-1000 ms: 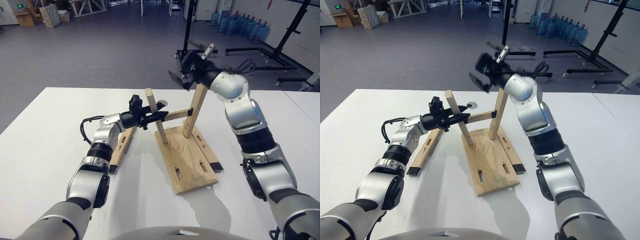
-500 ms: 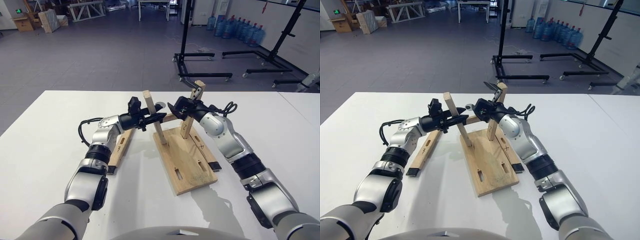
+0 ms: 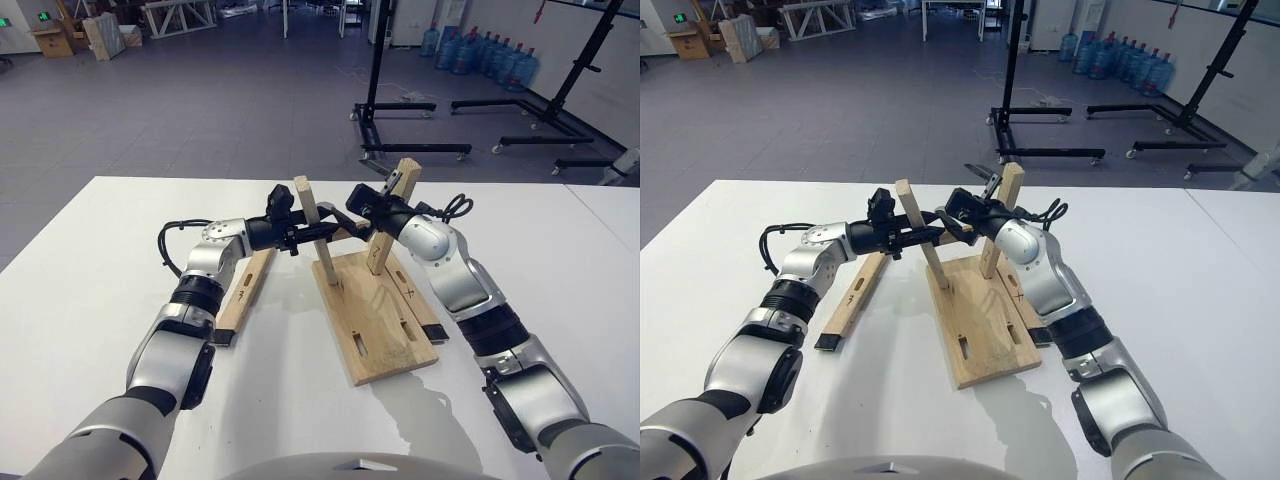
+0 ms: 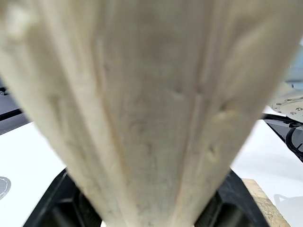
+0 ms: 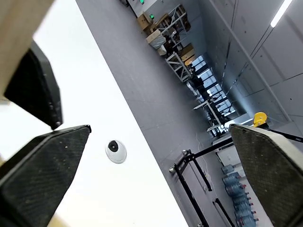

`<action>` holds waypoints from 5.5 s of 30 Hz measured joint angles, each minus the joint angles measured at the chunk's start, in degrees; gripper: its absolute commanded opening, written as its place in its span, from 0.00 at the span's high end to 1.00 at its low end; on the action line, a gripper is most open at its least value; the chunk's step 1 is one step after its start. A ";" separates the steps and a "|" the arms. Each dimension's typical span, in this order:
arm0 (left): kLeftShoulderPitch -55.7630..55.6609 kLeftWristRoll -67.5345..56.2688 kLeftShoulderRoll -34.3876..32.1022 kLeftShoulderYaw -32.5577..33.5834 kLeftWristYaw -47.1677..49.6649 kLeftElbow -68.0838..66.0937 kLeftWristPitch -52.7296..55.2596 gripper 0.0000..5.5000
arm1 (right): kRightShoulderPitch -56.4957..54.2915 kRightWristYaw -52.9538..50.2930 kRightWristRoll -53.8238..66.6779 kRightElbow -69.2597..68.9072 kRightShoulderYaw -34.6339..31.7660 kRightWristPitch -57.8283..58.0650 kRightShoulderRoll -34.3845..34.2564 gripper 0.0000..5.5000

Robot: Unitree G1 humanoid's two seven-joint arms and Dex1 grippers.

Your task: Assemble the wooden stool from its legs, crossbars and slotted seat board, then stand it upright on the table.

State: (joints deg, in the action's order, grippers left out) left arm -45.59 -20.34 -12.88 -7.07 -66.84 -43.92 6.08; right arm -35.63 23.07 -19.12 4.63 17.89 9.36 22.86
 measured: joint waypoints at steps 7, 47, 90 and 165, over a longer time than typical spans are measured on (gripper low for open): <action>-0.12 0.73 -0.59 -1.01 0.54 2.64 2.60 0.63 | -5.58 -0.01 -1.69 2.75 -2.24 -0.05 1.72 0.02; 0.95 0.41 -1.03 -0.91 -1.99 5.40 3.67 0.63 | -14.79 8.41 30.24 43.16 -36.34 28.02 5.71 0.02; 1.90 0.61 -0.28 -0.03 -2.88 6.27 3.96 0.63 | -2.09 -1.38 38.63 16.13 -31.96 36.61 0.36 0.02; 33.24 16.51 1.21 17.69 63.79 28.74 17.92 0.64 | 8.96 -4.68 37.15 26.72 -38.44 23.60 3.90 0.02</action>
State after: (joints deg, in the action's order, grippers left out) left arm -12.35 -3.83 -11.67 10.62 -3.05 -15.18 24.00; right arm -26.67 18.38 18.03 31.35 -20.55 32.96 26.76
